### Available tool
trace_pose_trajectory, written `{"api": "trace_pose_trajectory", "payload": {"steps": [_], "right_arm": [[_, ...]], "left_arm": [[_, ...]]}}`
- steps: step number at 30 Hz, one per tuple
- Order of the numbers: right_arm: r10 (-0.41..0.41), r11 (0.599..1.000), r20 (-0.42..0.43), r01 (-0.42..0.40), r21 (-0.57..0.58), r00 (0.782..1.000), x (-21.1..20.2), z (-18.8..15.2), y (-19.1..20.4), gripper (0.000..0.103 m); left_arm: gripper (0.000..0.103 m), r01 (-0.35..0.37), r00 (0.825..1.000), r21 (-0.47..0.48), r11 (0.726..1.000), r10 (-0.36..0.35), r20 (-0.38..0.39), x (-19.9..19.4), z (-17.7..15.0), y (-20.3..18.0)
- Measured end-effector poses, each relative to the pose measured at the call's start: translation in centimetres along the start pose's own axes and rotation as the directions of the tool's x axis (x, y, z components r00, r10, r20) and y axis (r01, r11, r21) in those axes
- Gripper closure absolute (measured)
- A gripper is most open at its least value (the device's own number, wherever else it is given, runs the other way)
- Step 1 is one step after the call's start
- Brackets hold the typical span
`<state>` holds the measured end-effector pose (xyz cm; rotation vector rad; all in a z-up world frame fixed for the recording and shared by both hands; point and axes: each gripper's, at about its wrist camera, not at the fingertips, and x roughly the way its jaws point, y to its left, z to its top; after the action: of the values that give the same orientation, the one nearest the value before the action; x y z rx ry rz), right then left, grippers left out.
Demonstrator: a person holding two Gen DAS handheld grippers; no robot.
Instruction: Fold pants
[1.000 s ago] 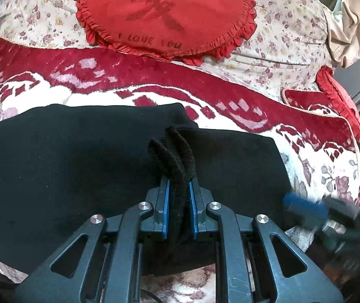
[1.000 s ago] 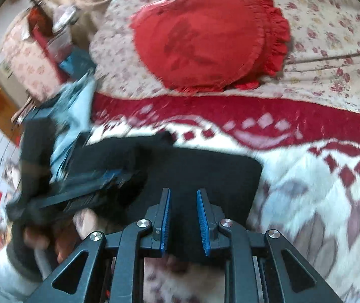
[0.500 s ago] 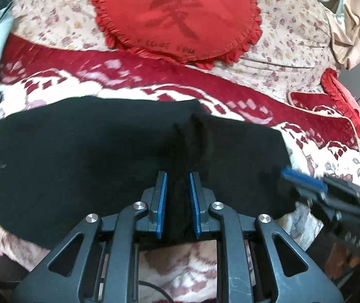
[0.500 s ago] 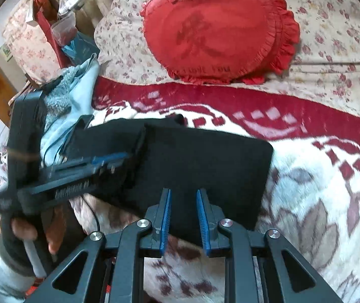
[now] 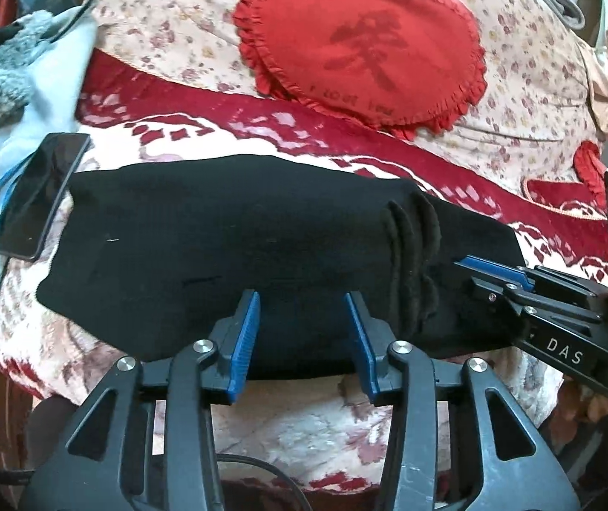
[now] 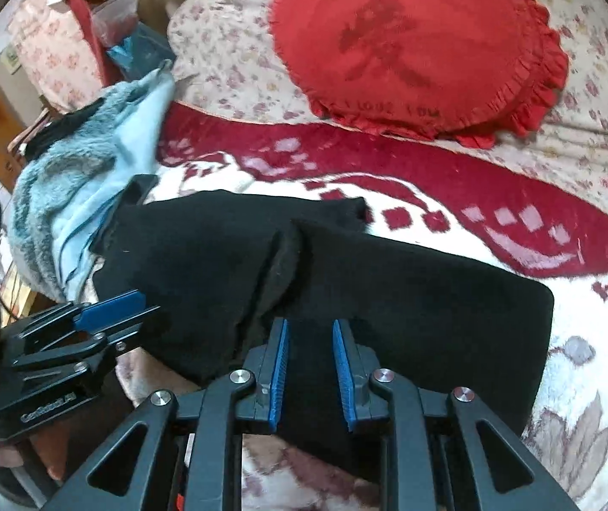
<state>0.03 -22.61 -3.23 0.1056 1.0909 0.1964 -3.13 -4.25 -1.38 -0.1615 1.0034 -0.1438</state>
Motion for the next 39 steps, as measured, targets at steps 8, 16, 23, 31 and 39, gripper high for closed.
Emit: {"api": "trace_pose_trajectory", "payload": {"steps": [8, 16, 23, 31, 39], "right_arm": [[-0.028, 0.998, -0.063, 0.025, -0.056, 0.998, 3.1, 0.1, 2.9, 0.076], [-0.03, 0.999, 0.009, 0.03, -0.039, 1.0, 0.8, 1.1, 3.5, 0.076], [-0.048, 0.999, 0.005, 0.048, 0.016, 0.999, 2.1, 1.6, 2.3, 0.076], [-0.028, 0.997, -0.013, 0.027, -0.071, 1.0, 3.3, 3.5, 3.7, 0.071], [0.131, 0.976, -0.027, -0.134, -0.173, 0.991, 5.3, 7.2, 8.2, 0.067]], "left_arm": [[0.063, -0.02, 0.999, -0.029, 0.999, 0.021, 0.035, -1.7, -0.5, 1.7], [0.056, -0.004, 1.0, -0.081, 0.997, 0.006, 0.024, -1.9, -0.8, 3.6], [0.056, -0.008, 1.0, -0.143, 0.99, 0.009, 0.009, -2.1, -1.4, 5.4], [0.052, 0.02, 1.0, -0.348, 0.937, -0.016, 0.014, -2.8, -3.1, 10.4], [0.044, 0.042, 0.998, -0.473, 0.88, -0.015, 0.059, -2.8, -3.4, 13.1]]}}
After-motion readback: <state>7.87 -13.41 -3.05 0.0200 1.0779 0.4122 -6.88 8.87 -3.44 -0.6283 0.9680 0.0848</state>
